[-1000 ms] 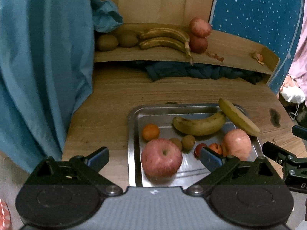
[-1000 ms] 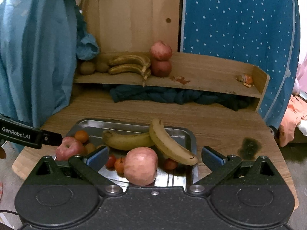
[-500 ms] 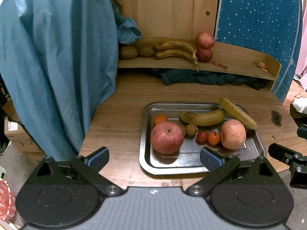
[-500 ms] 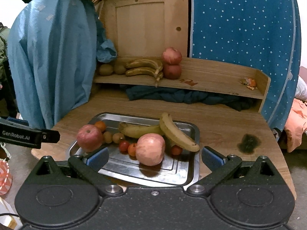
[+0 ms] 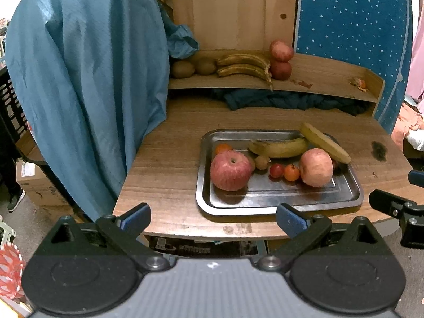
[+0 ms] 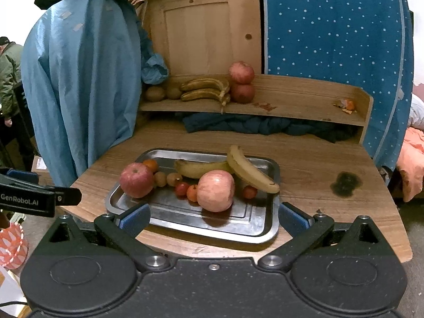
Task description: Organize fruits
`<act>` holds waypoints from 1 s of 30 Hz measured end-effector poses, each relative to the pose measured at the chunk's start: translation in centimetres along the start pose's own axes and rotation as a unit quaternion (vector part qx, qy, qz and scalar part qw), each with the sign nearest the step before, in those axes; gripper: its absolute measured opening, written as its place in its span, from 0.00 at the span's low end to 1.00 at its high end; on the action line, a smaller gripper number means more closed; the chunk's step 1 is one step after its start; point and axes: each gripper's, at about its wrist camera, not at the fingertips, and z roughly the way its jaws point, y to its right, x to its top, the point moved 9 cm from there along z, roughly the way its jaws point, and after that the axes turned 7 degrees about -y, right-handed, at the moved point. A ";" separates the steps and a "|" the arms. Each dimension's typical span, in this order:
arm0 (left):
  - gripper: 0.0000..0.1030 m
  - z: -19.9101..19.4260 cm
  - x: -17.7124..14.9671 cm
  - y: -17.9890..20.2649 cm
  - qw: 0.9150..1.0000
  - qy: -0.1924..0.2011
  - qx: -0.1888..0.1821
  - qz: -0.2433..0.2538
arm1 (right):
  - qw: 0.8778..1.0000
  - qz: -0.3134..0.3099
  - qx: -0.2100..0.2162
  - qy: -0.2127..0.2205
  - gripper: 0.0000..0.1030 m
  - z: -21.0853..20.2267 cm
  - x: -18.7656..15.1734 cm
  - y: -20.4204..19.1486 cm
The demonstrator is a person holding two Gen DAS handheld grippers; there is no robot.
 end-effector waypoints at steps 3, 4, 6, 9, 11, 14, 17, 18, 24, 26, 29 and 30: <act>1.00 -0.2 -0.3 0.1 1.000 0.000 -0.003 0.004 | 1.000 0.005 -0.004 0.000 0.99 -0.2 -0.3 0.1; 1.00 -0.1 -0.4 0.2 1.000 -0.001 -0.004 0.006 | 1.000 0.006 -0.005 -0.001 0.99 -0.3 -0.4 0.1; 1.00 -0.2 -0.6 0.3 1.000 -0.003 -0.006 0.010 | 1.000 0.011 -0.006 -0.003 0.99 -0.4 -0.7 0.2; 1.00 -0.2 -0.6 0.4 1.000 -0.004 -0.012 0.016 | 1.000 0.016 -0.010 -0.004 0.99 -0.6 -0.9 0.1; 1.00 -0.2 -0.6 0.5 1.000 -0.005 -0.016 0.023 | 1.000 0.021 -0.014 -0.007 0.99 -0.6 -1.0 0.1; 1.00 -0.3 -0.7 0.2 0.999 -0.007 -0.021 0.031 | 0.999 0.027 -0.019 -0.012 0.99 -0.5 -1.2 -0.3; 1.00 -0.2 -0.8 -0.3 0.999 -0.012 -0.026 0.034 | 0.999 0.028 -0.023 -0.016 0.99 -0.6 -1.5 -0.8; 1.00 -0.2 -0.8 -0.4 0.999 -0.012 -0.028 0.036 | 0.999 0.030 -0.024 -0.016 0.99 -0.7 -1.5 -0.9; 1.00 -0.3 -0.8 -1.0 0.998 -0.011 -0.038 0.046 | 0.999 0.032 -0.037 -0.015 0.99 -0.9 -1.5 -1.8; 1.00 -0.1 -1.0 -1.1 0.998 -0.014 -0.043 0.048 | 0.998 0.032 -0.041 -0.018 0.99 -1.0 -1.7 -2.1; 1.00 0.0 -1.4 -1.1 0.997 -0.020 -0.049 0.051 | 0.998 0.034 -0.045 -0.022 0.99 -1.1 -2.0 -2.3; 1.00 0.0 -1.5 -1.1 0.997 -0.021 -0.051 0.053 | 0.998 0.035 -0.047 -0.023 0.99 -1.2 -2.2 -2.3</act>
